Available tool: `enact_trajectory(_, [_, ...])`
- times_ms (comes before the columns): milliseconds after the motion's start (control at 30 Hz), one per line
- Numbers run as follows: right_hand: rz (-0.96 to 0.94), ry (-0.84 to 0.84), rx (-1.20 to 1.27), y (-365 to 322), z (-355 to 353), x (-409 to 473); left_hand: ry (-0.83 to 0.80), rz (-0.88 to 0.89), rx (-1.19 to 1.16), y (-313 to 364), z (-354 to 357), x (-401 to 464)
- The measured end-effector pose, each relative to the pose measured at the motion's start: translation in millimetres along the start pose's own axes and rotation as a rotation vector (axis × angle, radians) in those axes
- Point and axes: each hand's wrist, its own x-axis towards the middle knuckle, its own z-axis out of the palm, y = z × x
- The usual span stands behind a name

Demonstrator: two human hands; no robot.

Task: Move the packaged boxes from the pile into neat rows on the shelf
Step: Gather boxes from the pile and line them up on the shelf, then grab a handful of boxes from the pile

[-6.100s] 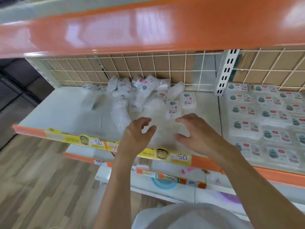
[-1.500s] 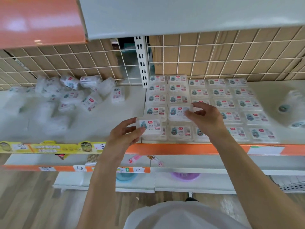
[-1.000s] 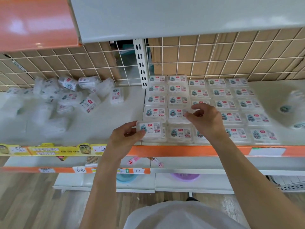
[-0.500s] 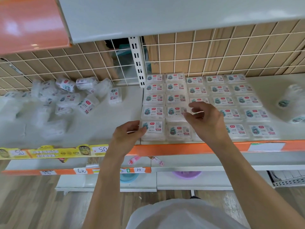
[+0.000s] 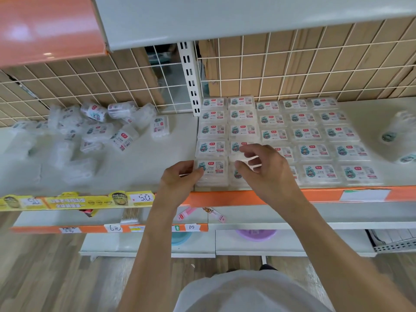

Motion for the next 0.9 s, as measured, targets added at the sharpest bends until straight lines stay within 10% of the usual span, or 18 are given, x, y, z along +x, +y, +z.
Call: enact_trajectory(900, [-0.452,-0.553,-0.459,-100.5,104.4,-38.5,0.294,0.061,0.403,-62.7,-150.0,-68.7])
